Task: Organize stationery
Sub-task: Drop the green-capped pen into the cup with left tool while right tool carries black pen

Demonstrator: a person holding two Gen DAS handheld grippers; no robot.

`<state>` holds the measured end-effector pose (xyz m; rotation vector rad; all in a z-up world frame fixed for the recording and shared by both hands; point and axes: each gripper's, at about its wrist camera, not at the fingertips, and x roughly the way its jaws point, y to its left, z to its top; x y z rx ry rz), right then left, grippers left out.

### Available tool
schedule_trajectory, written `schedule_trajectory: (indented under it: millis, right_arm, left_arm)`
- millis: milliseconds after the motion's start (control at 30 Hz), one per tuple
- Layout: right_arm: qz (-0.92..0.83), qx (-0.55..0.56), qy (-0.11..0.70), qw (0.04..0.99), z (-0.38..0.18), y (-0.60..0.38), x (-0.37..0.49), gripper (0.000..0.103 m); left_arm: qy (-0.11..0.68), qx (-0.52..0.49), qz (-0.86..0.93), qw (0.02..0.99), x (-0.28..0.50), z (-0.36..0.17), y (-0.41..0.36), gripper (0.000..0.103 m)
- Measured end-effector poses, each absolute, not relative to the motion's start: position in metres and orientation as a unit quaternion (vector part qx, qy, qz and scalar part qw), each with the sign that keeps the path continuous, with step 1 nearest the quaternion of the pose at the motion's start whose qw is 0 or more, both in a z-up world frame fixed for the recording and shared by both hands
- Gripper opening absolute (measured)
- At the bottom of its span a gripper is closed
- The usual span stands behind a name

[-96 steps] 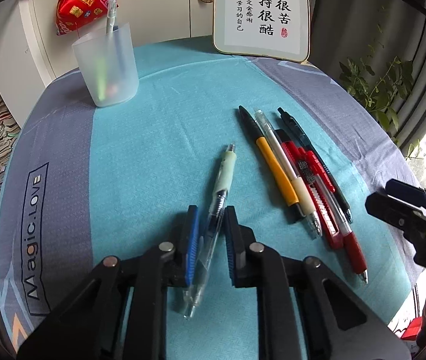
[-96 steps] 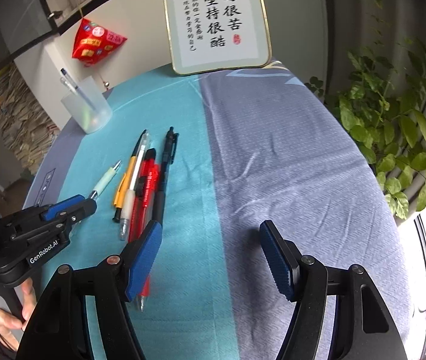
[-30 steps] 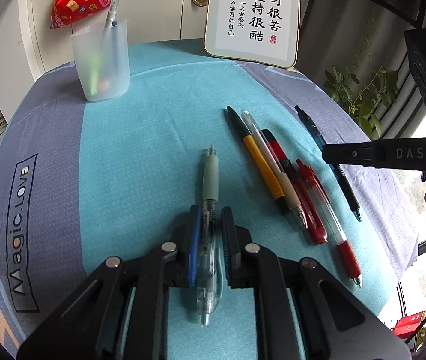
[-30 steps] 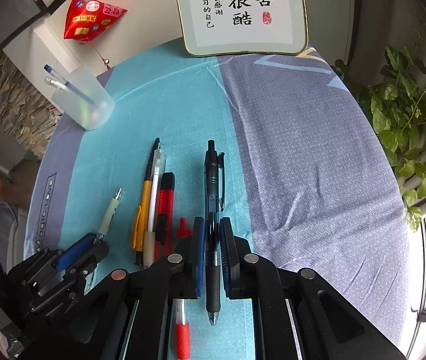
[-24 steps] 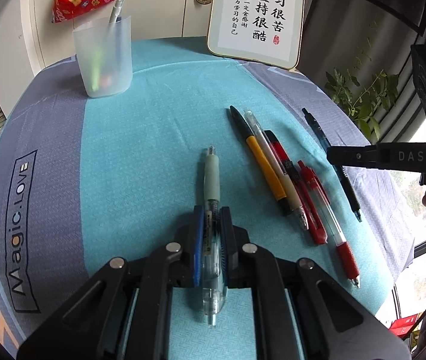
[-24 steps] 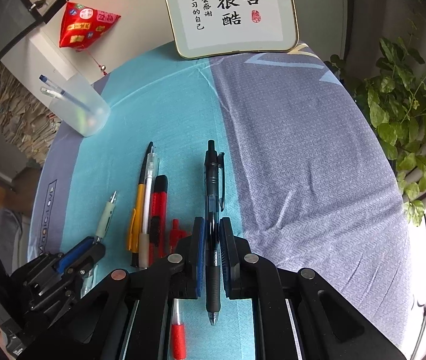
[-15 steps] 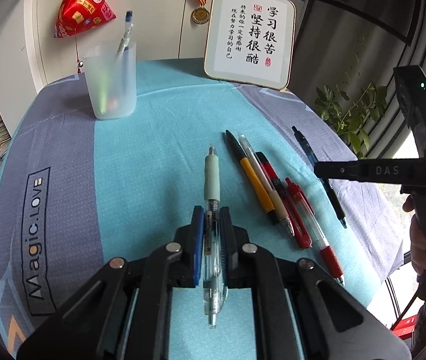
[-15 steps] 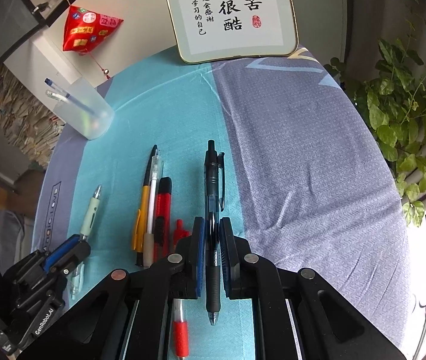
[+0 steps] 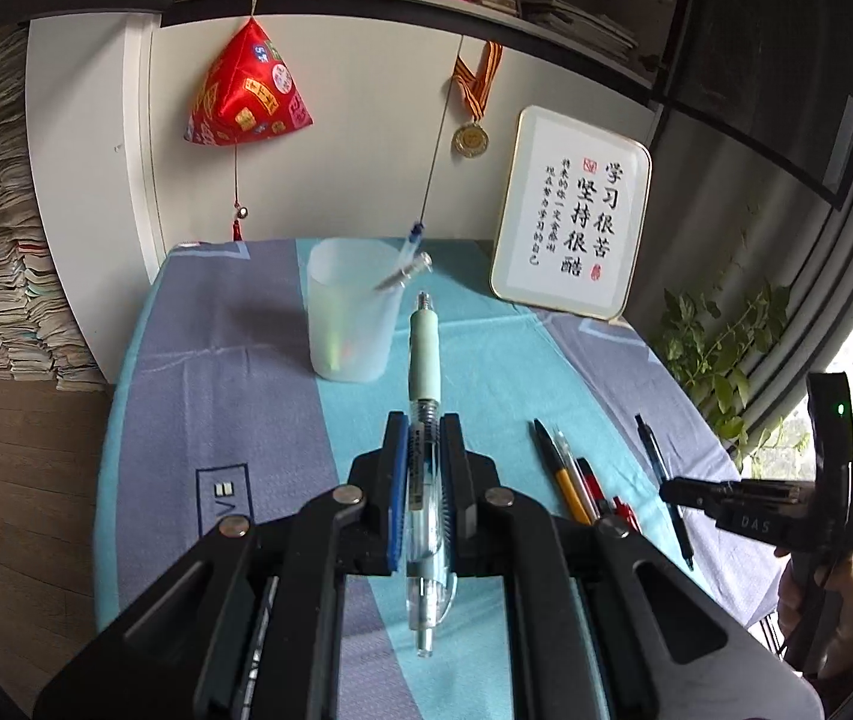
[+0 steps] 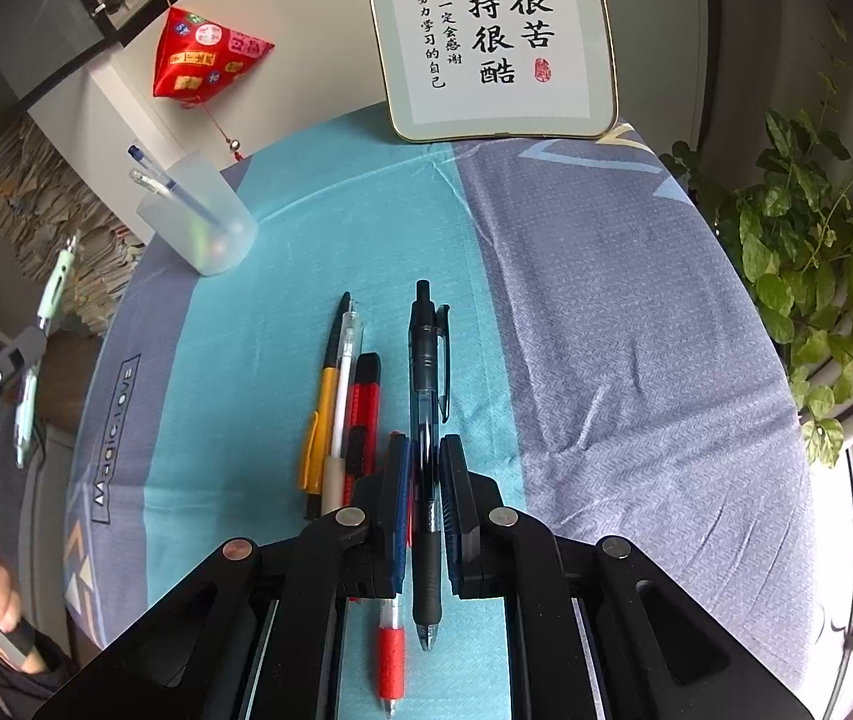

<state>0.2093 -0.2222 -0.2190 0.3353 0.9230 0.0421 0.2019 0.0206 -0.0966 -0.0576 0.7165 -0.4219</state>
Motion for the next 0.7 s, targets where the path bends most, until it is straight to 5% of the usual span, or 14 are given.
schedule_trajectory:
  millis: [367,700]
  right_arm:
    - [0.011,0.143,0.414,0.899,-0.206,-0.222,0.198,0.011]
    - [0.011,0.12,0.392,0.912,-0.195,-0.223,0.204,0.011]
  left_arm:
    - [0.29,-0.054,-0.212,0.931,0.26,-0.063,0.024,0.008]
    - [0.296,-0.041,-0.197,0.934,0.344,-0.087,-0.001,0.008]
